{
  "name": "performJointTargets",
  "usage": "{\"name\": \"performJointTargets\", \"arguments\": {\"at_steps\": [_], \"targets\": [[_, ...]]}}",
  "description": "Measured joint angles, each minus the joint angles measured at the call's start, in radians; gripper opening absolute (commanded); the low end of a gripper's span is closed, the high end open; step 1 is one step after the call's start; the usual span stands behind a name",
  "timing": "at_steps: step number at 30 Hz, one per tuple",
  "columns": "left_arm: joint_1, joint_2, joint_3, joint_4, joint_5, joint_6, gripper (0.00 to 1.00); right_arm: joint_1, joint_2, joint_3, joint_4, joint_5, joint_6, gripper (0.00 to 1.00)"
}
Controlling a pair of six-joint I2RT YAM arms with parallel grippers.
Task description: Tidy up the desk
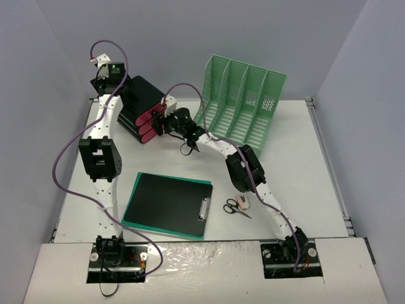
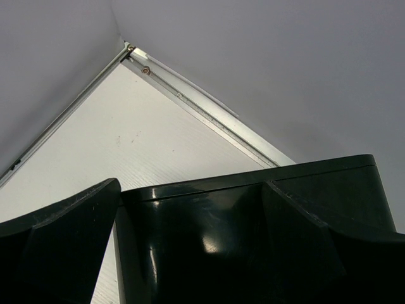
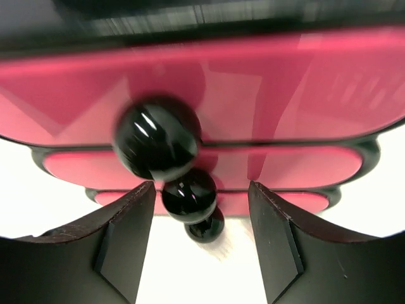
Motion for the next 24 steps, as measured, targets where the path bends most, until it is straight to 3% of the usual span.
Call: {"name": "performJointTargets", "arguments": {"at_steps": [24], "targets": [[0.000, 0.000, 0.000, 0.000, 0.002, 0.005, 0.90, 0.000, 0.023, 0.021, -0.007, 0.003, -0.001, 0.54]]}}
